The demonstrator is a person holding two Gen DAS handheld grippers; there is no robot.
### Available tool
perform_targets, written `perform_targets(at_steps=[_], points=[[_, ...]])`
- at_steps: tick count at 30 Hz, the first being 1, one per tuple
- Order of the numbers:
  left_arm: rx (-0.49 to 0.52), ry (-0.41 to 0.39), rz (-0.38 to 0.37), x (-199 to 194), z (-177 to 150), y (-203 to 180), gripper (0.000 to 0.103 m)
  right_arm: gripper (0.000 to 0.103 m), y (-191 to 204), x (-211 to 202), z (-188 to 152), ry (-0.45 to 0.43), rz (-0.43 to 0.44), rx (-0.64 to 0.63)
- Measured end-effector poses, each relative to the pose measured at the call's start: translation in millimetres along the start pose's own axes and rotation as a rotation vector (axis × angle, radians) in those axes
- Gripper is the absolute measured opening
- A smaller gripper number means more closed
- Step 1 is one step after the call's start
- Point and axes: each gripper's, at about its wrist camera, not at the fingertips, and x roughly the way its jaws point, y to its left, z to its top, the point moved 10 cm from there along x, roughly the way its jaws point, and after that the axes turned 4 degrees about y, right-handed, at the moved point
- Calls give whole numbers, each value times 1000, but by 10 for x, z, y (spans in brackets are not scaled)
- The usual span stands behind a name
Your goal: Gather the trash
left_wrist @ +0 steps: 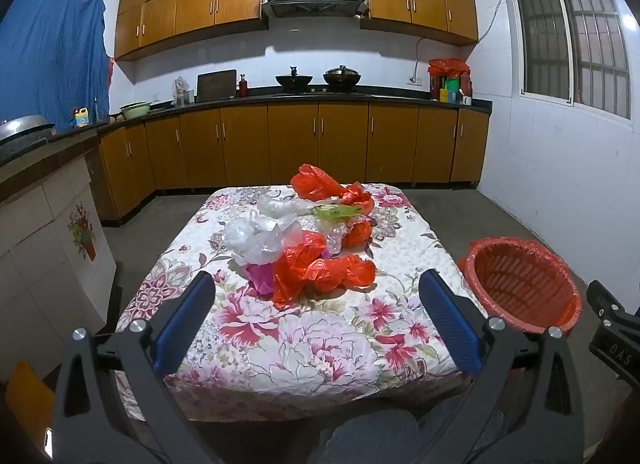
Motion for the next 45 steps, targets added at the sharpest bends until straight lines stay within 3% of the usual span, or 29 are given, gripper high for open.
perform_targets(at_steps=[45], points=[[-5,11,-3,3,-91,1,99,101,1,26,-24,4,-1,2]])
